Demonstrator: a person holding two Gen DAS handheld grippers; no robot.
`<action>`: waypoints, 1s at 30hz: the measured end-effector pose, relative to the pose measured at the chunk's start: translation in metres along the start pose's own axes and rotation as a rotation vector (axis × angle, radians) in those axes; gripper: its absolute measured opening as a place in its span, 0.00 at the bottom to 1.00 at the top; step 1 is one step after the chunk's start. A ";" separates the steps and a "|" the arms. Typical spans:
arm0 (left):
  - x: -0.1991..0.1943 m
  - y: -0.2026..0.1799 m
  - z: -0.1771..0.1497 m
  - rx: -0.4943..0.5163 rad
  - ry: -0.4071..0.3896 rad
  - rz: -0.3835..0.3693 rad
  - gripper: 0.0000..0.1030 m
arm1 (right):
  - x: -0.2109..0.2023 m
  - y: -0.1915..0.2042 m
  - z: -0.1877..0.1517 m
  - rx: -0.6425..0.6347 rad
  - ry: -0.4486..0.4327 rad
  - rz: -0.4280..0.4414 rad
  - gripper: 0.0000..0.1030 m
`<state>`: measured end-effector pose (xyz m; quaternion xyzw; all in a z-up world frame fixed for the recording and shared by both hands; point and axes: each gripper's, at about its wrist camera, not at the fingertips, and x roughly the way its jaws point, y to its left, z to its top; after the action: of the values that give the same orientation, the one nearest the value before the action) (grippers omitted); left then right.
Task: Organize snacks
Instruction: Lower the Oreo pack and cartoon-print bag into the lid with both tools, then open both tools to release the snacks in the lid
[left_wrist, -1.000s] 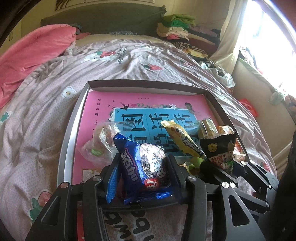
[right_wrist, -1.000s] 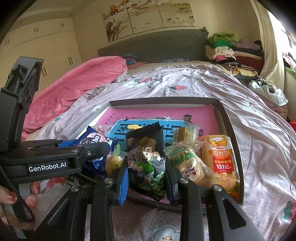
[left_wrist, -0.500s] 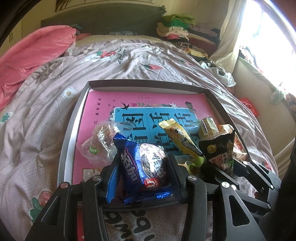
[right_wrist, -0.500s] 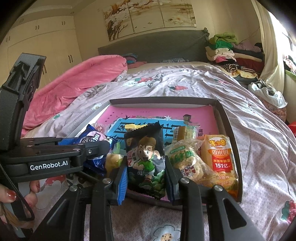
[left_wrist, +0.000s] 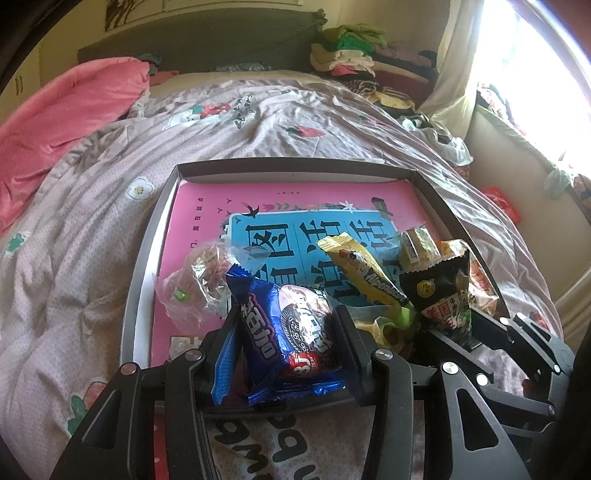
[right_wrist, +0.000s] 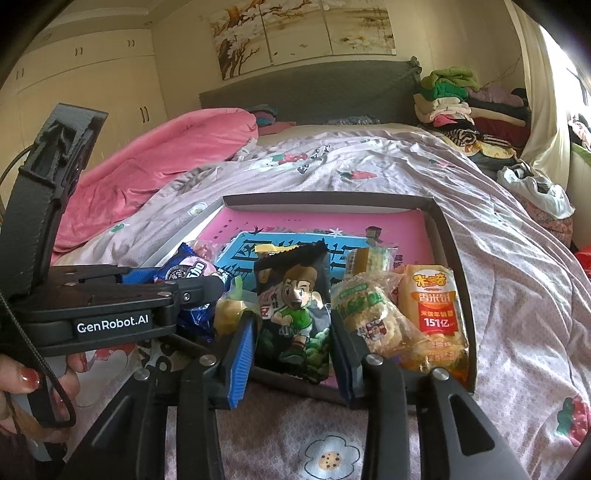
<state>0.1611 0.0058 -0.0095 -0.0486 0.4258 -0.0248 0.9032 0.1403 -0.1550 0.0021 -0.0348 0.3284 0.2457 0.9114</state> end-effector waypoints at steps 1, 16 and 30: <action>0.000 0.000 0.000 0.000 0.000 0.001 0.48 | -0.001 0.000 0.000 -0.002 -0.002 -0.003 0.37; 0.000 0.000 -0.002 -0.006 0.004 -0.002 0.49 | -0.004 0.001 0.001 -0.017 -0.017 -0.032 0.42; -0.006 -0.001 -0.001 0.004 -0.004 0.002 0.56 | -0.014 -0.005 0.004 0.004 -0.041 -0.040 0.58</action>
<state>0.1570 0.0052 -0.0055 -0.0462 0.4242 -0.0245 0.9041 0.1362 -0.1645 0.0132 -0.0347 0.3095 0.2272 0.9227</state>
